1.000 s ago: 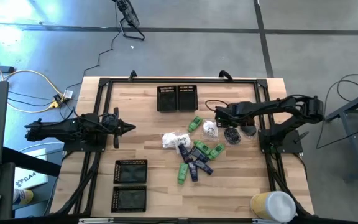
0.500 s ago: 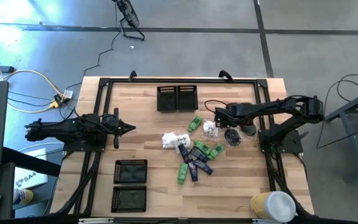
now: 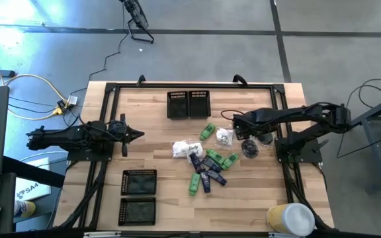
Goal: Pick & Place Travel size toiletries
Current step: Put the black hairbrush into the top right basket
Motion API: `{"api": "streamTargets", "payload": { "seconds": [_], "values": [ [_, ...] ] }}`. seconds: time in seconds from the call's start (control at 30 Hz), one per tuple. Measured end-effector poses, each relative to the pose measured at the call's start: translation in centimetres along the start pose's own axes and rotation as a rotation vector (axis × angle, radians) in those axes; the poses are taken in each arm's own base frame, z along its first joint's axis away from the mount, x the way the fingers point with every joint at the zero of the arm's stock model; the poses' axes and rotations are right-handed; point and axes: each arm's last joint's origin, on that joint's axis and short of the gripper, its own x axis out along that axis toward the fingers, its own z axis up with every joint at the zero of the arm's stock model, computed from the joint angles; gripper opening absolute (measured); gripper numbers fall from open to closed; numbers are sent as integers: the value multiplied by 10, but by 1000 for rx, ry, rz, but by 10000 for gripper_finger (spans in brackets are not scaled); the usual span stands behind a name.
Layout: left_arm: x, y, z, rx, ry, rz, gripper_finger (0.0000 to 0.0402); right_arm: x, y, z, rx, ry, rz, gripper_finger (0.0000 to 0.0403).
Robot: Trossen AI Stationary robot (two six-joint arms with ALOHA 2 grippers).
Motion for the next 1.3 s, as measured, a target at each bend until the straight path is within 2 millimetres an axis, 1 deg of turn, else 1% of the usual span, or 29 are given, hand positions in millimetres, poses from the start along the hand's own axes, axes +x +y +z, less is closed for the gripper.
{"api": "streamTargets", "payload": {
  "seconds": [0.17,0.23,0.33,0.43,0.57,0.73,0.83,0.93,1.03,1.17,1.2,1.3],
  "values": [
    [0,0,0,-6,0,1,0,-2,1,0,11,34,45,235],
    [0,0,0,-6,-1,1,0,-2,1,-3,27,94,65,235],
    [0,0,0,-6,-1,3,0,-4,3,-12,18,239,108,235],
    [0,0,0,-6,0,4,0,-7,10,-22,-28,299,163,235],
    [0,0,0,-6,0,4,0,-8,19,-33,-56,305,221,235],
    [0,0,0,-6,-1,4,0,2,24,-49,-63,261,265,227],
    [0,0,0,-6,0,4,0,3,25,-52,-46,214,255,197],
    [0,0,0,-6,0,4,0,-1,25,-51,-38,144,256,147],
    [0,0,0,-6,-1,4,0,-9,26,-48,-43,121,291,91],
    [0,0,1,-8,-9,4,0,-17,20,-47,-51,107,300,28],
    [0,0,1,-8,-9,3,0,-17,19,-47,-54,101,291,15],
    [0,0,1,-8,-8,3,0,-15,15,-48,-39,88,230,6]
  ]
}}
